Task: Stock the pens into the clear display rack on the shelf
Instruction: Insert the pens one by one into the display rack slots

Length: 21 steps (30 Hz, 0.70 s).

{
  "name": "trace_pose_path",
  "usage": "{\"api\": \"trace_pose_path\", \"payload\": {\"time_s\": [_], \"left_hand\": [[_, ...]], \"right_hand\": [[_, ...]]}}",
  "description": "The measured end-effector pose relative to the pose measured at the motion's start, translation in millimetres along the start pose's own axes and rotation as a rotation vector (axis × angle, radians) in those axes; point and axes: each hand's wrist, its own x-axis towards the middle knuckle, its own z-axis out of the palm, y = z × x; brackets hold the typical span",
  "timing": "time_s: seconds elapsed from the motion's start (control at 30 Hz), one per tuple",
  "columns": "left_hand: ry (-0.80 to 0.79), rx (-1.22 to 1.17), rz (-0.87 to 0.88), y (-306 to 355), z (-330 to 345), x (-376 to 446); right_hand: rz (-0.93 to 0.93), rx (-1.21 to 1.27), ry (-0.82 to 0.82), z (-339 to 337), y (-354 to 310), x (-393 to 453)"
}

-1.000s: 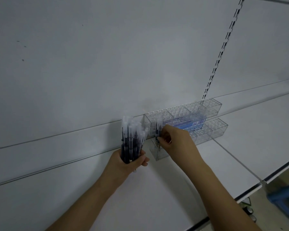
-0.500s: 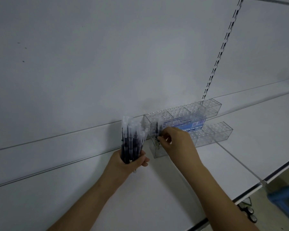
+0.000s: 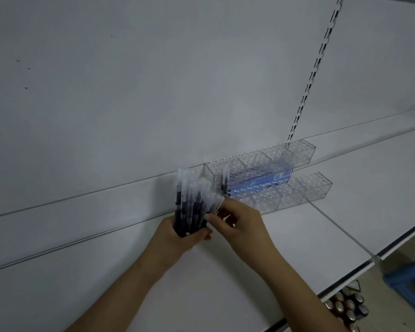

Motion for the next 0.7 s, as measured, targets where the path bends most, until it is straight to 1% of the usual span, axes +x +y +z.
{"api": "trace_pose_path", "payload": {"time_s": [0.1,0.17,0.23,0.33,0.4,0.57,0.7], "left_hand": [[-0.025,-0.021,0.008,1.0,0.9,-0.6],[-0.018,-0.049,0.004,1.4,1.2,-0.4],[0.007,-0.084,0.002,1.1,1.0,0.5],[0.036,-0.143,0.016,0.8,0.7,0.9],[0.046,-0.153,0.021,0.2,0.5,1.7],[0.063,-0.153,0.028,-1.3,0.7,2.4],[0.066,-0.149,0.032,0.1,0.8,1.7]], "right_hand": [[0.041,0.011,0.022,-7.1,-0.2,-0.7],[0.078,0.045,0.068,-14.7,-4.4,0.4],[0.108,0.102,0.167,-24.7,-8.8,3.1],[0.080,0.119,0.350,-42.9,-12.1,8.1],[0.056,0.096,0.402,-50.9,-12.9,11.4],[0.001,-0.086,0.318,-46.9,-8.5,16.4],[-0.029,-0.203,0.192,-37.2,0.1,22.1]]}}
